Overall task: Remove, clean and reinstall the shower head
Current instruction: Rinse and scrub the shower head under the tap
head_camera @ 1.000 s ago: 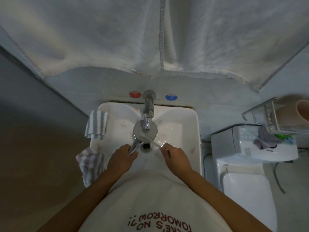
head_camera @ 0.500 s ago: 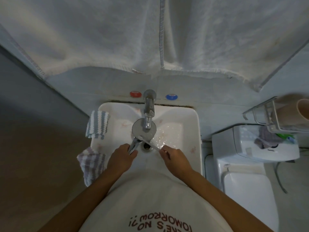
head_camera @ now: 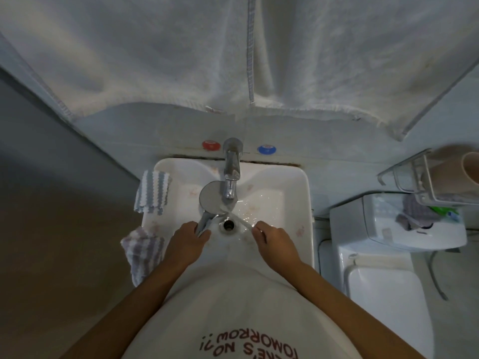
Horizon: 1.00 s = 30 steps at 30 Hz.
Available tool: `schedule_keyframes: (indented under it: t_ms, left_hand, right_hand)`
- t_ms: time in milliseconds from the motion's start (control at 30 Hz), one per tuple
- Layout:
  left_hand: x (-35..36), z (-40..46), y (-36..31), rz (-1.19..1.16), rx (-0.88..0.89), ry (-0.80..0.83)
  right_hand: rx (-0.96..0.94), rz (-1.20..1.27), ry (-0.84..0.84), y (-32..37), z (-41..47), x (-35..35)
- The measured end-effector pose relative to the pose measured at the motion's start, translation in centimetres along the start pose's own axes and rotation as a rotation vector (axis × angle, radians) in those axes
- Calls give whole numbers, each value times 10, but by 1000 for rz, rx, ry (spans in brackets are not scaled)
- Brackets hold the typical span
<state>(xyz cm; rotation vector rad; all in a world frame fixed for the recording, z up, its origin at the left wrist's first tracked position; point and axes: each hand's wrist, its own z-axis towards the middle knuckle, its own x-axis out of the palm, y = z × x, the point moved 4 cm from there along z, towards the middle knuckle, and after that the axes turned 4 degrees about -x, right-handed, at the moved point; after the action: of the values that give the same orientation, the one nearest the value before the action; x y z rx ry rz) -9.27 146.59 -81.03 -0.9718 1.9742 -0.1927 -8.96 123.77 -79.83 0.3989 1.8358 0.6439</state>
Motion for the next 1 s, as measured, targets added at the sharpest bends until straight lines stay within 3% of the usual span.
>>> schedule_keyframes:
  t_ms: [200, 333, 467, 600, 1000]
  left_hand:
    - [-2, 0, 2, -43, -27, -10]
    - [-2, -1, 5, -110, -56, 9]
    - [-1, -2, 5, -128, -61, 17]
    - [-2, -4, 7, -163, -72, 25]
    - [0, -8, 10, -179, -41, 66]
  right_hand:
    - [69, 41, -75, -9, 1, -4]
    - [-4, 27, 28, 0, -4, 2]
    - [72, 27, -59, -8, 0, -4]
    - [-2, 45, 29, -1, -5, 2]
    - [76, -18, -62, -6, 0, -4]
